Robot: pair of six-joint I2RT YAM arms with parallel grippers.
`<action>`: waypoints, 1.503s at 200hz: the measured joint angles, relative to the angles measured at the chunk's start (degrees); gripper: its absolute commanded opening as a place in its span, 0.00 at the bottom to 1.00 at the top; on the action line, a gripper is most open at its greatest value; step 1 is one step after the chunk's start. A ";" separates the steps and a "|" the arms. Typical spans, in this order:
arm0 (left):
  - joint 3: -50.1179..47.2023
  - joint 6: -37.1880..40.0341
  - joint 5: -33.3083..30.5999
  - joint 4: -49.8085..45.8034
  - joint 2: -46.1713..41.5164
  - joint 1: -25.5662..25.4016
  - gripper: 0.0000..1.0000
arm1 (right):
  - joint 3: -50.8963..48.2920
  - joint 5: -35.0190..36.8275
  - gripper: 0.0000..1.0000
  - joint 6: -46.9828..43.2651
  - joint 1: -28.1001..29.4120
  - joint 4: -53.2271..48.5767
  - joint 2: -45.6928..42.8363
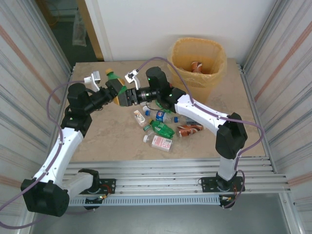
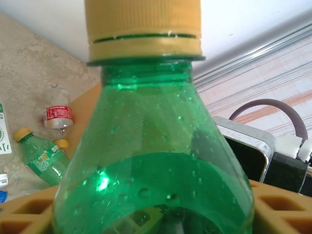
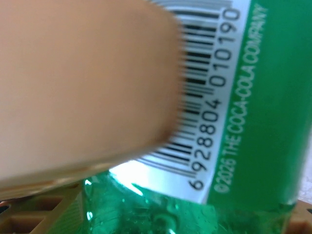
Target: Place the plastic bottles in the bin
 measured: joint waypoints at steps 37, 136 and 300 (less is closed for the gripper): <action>-0.04 0.85 0.39 -1.16 -0.02 -0.76 0.99 | -0.26 3.50 0.33 -0.24 -1.16 -1.49 -0.17; 0.13 10.84 -6.19 -11.45 -8.83 -0.81 0.99 | 3.58 19.67 0.34 -10.67 -2.82 -23.67 -5.44; -3.45 18.62 -13.64 -17.38 -16.85 -0.44 0.99 | 34.82 29.05 0.35 -22.53 -30.56 -52.41 -3.32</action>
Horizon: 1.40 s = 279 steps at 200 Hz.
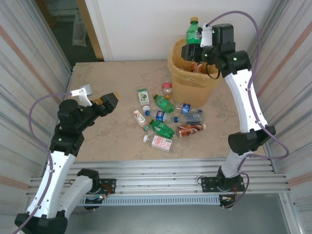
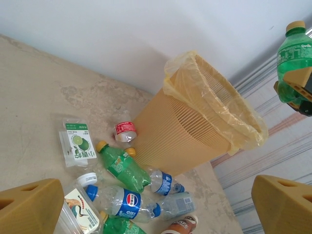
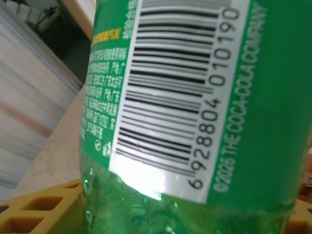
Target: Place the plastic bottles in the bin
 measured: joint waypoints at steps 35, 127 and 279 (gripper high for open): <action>0.00 0.59 -0.09 -0.04 0.02 0.02 0.99 | 3.82 -1.66 0.35 -1.29 -2.71 -1.90 6.58; 0.00 1.27 -1.16 -1.31 0.07 0.02 0.99 | 10.97 -3.13 0.42 -5.51 -4.20 -8.87 21.97; -0.13 1.11 -1.11 -1.46 2.25 0.02 0.99 | 15.26 1.99 0.91 -9.42 -4.20 -11.72 24.15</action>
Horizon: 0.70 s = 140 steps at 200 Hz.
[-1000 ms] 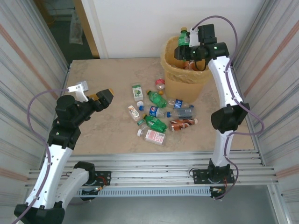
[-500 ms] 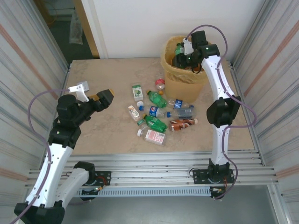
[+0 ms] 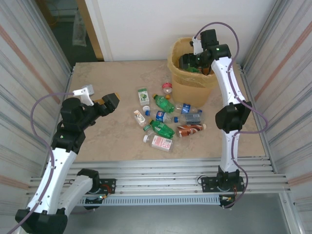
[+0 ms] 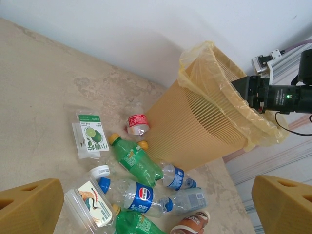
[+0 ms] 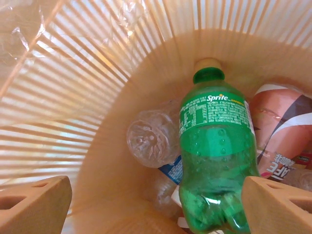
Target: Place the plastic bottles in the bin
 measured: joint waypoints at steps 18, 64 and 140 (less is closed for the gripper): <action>0.00 -0.11 -0.04 0.00 0.55 -0.02 0.99 | 0.00 1.20 0.93 -0.02 0.00 0.20 -1.07; -0.20 -0.28 -2.75 -0.33 2.56 -2.29 0.99 | 0.00 5.51 0.99 0.07 -0.02 2.01 -8.26; -0.39 -1.07 -15.32 -4.24 12.26 -16.35 0.99 | -18.40 13.64 0.98 1.14 -0.02 8.90 -33.05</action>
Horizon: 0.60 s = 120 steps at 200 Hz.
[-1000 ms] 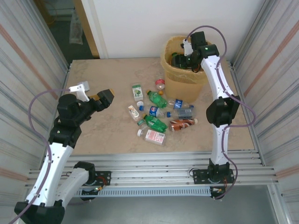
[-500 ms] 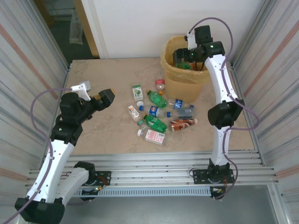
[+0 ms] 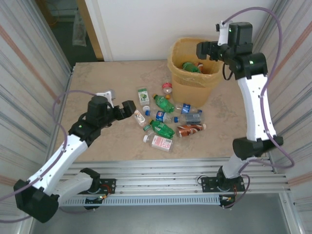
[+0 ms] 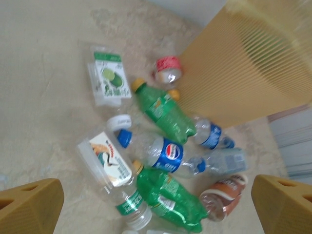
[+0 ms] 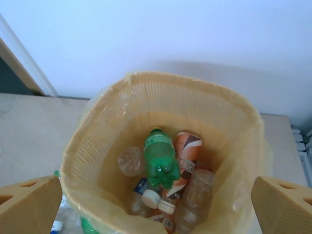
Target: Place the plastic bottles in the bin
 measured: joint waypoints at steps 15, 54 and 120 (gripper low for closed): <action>0.00 -0.74 -2.25 -0.92 2.84 -2.01 0.99 | -6.43 1.16 0.98 0.74 0.00 1.64 -5.01; 0.00 -2.58 -7.08 -2.10 10.08 -5.27 0.99 | -24.98 2.75 0.98 2.34 0.00 5.27 -16.96; 3.39 -3.58 -8.63 -2.38 23.30 -5.95 0.99 | -41.83 4.00 0.98 6.21 0.00 7.72 -28.72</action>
